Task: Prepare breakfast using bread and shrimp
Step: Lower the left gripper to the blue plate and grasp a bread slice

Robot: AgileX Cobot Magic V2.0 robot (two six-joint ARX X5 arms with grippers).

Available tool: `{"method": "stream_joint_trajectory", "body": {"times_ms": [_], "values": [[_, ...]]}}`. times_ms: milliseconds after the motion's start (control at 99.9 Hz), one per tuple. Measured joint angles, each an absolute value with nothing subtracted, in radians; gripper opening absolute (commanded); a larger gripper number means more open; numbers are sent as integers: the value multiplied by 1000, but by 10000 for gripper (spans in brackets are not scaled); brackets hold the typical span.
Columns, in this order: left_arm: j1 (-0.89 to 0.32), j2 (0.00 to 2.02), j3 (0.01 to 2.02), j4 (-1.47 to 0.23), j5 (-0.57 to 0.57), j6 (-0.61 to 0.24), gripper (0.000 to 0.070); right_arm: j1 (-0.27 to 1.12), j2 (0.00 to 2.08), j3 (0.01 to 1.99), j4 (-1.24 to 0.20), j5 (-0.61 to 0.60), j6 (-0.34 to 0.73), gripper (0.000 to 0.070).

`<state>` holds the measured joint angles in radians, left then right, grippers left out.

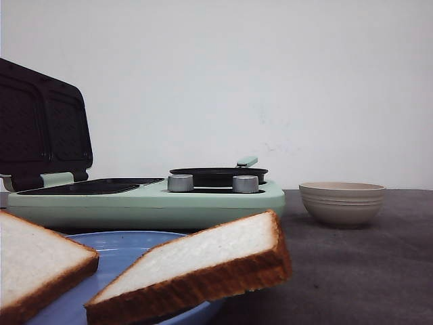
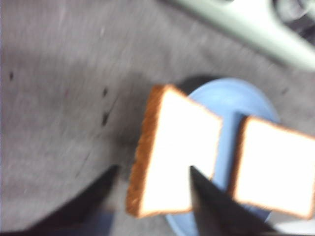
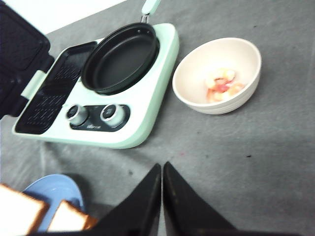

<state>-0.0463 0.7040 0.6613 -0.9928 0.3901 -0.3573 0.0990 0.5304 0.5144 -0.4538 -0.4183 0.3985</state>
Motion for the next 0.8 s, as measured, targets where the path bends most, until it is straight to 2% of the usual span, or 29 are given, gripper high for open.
{"method": "stream_joint_trajectory", "body": {"times_ms": [40,130,190,560,801], "values": [[-46,725,661,-1003,390,-351,299,99,530,514,-455,-420,398,0],[-47,767,661,-1027,390,-338,441,99,530,514,-459,-429,398,0],[-54,793,661,-1041,390,-327,490,99,530,514,-459,-443,398,0],[-144,889,661,-1047,398,-312,486,99,530,514,-460,-446,398,0],[-204,969,661,-971,399,-317,486,99,530,514,-460,-446,398,0]]}}
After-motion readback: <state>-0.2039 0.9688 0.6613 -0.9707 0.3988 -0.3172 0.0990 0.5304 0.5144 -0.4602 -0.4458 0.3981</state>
